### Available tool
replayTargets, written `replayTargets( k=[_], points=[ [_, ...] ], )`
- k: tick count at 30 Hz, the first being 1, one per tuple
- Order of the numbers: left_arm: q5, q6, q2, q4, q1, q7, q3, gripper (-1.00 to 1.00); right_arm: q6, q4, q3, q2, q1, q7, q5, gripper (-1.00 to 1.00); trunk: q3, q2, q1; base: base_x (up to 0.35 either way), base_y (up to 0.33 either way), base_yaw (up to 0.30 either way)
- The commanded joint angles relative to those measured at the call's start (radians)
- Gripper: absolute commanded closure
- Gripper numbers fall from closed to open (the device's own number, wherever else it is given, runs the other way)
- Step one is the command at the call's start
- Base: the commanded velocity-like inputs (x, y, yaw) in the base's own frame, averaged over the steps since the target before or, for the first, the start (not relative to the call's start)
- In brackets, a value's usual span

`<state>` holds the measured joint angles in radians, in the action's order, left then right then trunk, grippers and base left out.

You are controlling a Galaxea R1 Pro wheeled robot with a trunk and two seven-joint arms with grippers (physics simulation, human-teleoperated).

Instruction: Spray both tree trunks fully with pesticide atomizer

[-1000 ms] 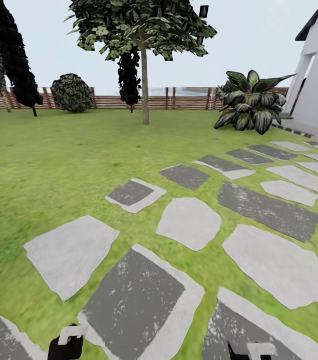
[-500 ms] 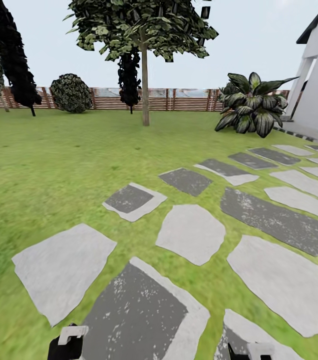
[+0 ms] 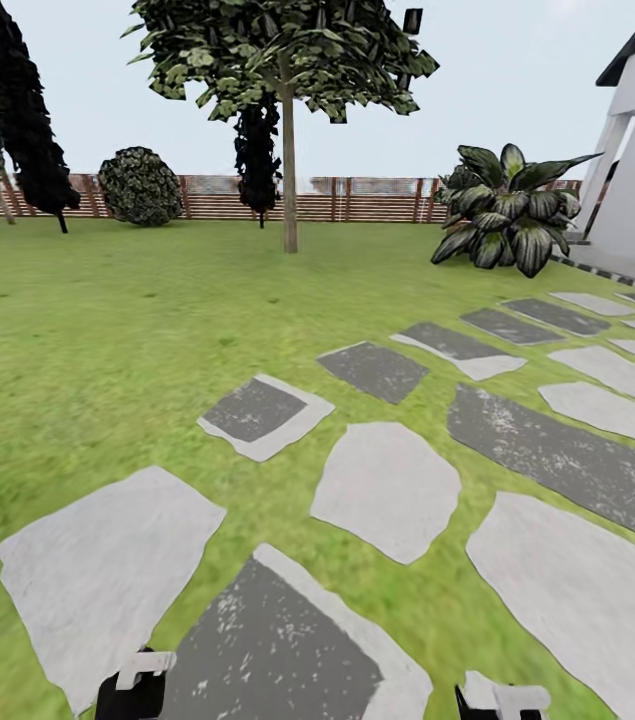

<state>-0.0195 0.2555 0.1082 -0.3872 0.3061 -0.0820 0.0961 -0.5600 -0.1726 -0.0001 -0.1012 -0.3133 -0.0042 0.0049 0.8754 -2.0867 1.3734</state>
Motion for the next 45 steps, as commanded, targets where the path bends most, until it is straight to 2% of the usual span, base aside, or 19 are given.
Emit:
replayTargets(
  k=[1, 45],
  points=[
    [-0.002, 0.003, -0.001, 0.001, 0.001, -0.009, 0.008, 1.00, -0.003, 0.001, 0.000, 0.000, 0.000, 0.000, 0.001, -1.00, 0.001, 0.000, 0.000, 0.338, 0.000, 0.000],
    [-0.002, 0.003, -0.001, 0.001, 0.001, -0.009, 0.008, 1.00, -0.003, 0.001, 0.000, 0.000, 0.000, 0.000, 0.000, -1.00, 0.001, 0.000, 0.000, 0.338, 0.000, 0.000]
  ],
)
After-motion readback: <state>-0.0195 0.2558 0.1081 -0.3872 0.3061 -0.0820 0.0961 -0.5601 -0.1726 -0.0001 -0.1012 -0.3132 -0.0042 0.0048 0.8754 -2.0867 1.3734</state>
